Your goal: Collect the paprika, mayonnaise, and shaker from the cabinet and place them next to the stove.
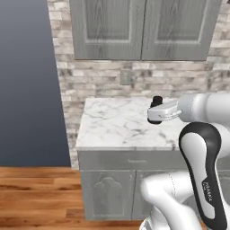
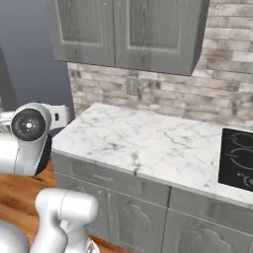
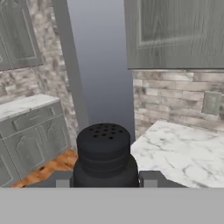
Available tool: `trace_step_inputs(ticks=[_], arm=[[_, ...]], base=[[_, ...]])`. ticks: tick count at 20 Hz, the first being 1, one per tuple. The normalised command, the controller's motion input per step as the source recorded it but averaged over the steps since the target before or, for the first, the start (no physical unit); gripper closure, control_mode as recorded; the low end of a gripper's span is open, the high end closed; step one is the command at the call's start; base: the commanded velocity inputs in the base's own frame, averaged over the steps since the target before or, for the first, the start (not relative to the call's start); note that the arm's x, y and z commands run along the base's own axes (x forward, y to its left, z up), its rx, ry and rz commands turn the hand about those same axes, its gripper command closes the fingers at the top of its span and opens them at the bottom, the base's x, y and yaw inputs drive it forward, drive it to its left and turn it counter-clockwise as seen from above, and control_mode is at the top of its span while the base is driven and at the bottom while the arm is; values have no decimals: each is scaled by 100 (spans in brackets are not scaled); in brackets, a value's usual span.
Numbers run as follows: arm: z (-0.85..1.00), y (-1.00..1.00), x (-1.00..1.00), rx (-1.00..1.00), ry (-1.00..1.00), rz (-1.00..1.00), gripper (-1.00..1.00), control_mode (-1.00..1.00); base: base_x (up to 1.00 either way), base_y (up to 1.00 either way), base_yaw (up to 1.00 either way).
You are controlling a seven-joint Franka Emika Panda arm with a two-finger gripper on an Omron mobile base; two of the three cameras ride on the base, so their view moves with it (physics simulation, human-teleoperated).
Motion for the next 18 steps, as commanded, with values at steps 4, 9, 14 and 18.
trace_step_inputs(ticks=[4, 9, 14, 18], arm=[[0, 0, 0, 0, 0, 0, 100, 100], [0, 0, 0, 0, 0, 0, 100, 100], [0, 0, 0, 0, 0, 0, 100, 100], [0, 0, 0, 0, 0, 0, 100, 100]], base=[[24, -100, -21], [45, -100, -16], [51, -86, -12], [31, -70, -11]])
